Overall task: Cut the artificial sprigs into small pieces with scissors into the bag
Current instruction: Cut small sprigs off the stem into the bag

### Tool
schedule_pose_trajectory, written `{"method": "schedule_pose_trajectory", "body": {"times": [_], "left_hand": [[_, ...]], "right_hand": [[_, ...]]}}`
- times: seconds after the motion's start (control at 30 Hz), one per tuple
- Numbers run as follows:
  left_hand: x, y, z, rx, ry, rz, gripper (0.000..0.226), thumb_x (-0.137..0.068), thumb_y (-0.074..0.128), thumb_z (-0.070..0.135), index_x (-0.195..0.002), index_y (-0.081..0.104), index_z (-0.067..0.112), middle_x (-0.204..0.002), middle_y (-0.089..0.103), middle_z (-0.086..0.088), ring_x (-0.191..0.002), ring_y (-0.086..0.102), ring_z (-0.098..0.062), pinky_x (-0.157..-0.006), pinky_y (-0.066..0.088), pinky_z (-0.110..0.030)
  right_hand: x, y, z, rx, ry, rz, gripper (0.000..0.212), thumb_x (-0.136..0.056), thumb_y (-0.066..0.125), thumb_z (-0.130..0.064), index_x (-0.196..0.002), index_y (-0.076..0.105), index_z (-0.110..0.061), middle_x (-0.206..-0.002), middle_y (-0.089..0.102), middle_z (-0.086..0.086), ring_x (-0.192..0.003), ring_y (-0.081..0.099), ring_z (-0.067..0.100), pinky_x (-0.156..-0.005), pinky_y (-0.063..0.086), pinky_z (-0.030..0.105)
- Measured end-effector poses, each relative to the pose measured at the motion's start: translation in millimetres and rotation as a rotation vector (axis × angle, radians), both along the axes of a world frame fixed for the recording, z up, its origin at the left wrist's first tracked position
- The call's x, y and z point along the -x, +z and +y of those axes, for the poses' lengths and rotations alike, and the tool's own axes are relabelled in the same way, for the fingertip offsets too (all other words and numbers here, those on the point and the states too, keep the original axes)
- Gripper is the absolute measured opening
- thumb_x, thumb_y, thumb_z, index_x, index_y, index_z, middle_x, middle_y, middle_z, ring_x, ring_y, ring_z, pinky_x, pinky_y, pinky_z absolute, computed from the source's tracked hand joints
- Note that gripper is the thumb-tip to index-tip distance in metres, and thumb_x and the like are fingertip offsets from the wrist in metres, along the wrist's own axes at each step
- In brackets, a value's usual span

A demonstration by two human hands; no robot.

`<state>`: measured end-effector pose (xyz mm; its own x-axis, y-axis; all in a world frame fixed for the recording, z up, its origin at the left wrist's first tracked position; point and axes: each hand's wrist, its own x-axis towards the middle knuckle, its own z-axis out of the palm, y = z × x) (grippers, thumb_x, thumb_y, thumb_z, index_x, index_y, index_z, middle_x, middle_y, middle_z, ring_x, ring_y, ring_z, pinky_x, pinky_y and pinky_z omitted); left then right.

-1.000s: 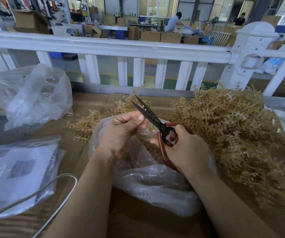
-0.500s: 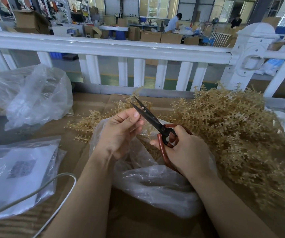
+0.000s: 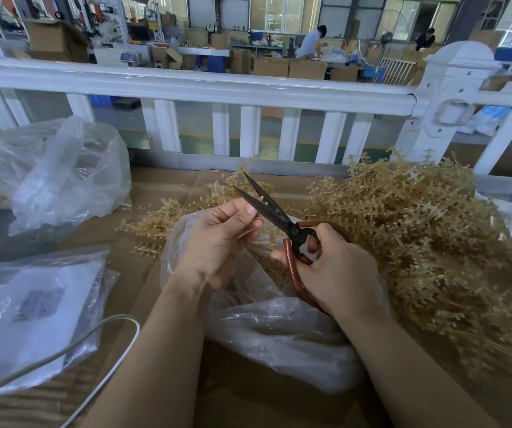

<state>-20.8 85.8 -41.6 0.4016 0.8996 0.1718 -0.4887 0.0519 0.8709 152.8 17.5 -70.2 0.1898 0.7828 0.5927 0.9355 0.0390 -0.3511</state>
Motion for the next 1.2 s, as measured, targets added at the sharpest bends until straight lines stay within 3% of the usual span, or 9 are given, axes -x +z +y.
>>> {"method": "schedule_pose_trajectory", "body": {"times": [0.27, 0.37, 0.5, 0.83, 1.2], "left_hand": [[2.0, -1.4, 2.2, -0.016, -0.023, -0.003, 0.011, -0.084, 0.064, 0.017, -0.081, 0.074, 0.018, -0.074, 0.063, 0.002, -0.071, 0.057, -0.008, -0.074, 0.046, -0.024], [3.4, -2.4, 3.5, -0.041, -0.022, 0.017, 0.006, -0.082, 0.064, 0.017, -0.084, 0.069, 0.015, -0.075, 0.064, 0.002, -0.070, 0.057, -0.007, -0.075, 0.047, -0.023], [2.7, -2.8, 3.9, -0.114, -0.010, 0.110, 0.008, -0.084, 0.063, 0.015, -0.090, 0.065, 0.010, -0.080, 0.062, -0.003, -0.071, 0.058, -0.007, -0.077, 0.046, -0.025], [2.0, -4.9, 3.6, -0.157, -0.025, 0.132, 0.008, -0.082, 0.062, 0.015, -0.088, 0.064, 0.009, -0.077, 0.064, 0.001, -0.073, 0.057, -0.008, -0.079, 0.046, -0.027], [1.8, -4.8, 2.9, -0.140, -0.035, 0.098, 0.008, -0.083, 0.061, 0.015, -0.089, 0.064, 0.010, -0.073, 0.062, 0.002, -0.071, 0.057, -0.009, -0.077, 0.046, -0.026]], "right_hand": [[-1.3, 0.7, -0.6, 0.045, -0.001, -0.004, 0.074, -0.070, 0.020, -0.103, -0.082, 0.043, -0.033, -0.067, 0.054, -0.019, -0.058, 0.060, 0.010, -0.052, 0.052, 0.029], [-0.3, 3.4, -1.6, 0.097, 0.003, 0.002, 0.076, -0.069, 0.024, -0.100, -0.090, 0.049, -0.031, -0.078, 0.062, -0.017, -0.067, 0.065, 0.009, -0.060, 0.058, 0.032], [0.7, 4.0, -2.1, 0.100, 0.008, 0.026, 0.064, -0.074, 0.043, -0.092, -0.090, 0.047, -0.031, -0.079, 0.060, -0.017, -0.067, 0.063, 0.006, -0.058, 0.056, 0.030], [-0.3, -0.3, -0.1, 0.059, 0.019, 0.035, 0.068, -0.071, 0.029, -0.101, -0.086, 0.042, -0.036, -0.071, 0.055, -0.021, -0.062, 0.058, -0.001, -0.051, 0.050, 0.021], [3.2, 10.0, -3.7, 0.100, 0.017, 0.034, 0.073, -0.068, 0.031, -0.096, -0.084, 0.049, -0.027, -0.069, 0.057, -0.015, -0.061, 0.061, 0.008, -0.057, 0.057, 0.034]]}}
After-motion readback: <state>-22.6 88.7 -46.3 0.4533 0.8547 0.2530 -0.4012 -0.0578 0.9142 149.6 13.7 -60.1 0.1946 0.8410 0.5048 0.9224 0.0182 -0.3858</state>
